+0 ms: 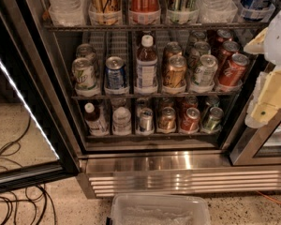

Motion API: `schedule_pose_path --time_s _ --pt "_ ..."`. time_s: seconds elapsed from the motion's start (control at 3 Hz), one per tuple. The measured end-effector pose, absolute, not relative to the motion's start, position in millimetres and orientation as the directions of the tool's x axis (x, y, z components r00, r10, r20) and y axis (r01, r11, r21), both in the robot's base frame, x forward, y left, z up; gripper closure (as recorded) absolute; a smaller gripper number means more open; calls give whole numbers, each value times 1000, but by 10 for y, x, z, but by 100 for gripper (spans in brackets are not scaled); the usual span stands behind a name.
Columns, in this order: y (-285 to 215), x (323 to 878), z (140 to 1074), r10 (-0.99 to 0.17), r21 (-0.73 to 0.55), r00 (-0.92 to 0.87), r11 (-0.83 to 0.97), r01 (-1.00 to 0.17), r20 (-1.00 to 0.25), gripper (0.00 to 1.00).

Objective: Pick orange can from bottom shelf of fridge

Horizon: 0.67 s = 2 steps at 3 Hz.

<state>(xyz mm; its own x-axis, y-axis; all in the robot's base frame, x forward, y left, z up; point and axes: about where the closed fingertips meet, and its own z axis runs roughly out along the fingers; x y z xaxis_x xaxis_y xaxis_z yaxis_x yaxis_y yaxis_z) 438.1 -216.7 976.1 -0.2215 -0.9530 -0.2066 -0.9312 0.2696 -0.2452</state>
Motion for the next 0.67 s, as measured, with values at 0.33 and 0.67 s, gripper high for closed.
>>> schedule_pose_path --time_s 0.33,0.67 --pt "-2160 4386 9794 -953 -232 -213 263 -937 -217 0" --pt "-2160 4386 9793 -953 -232 -213 263 -936 -217 0"
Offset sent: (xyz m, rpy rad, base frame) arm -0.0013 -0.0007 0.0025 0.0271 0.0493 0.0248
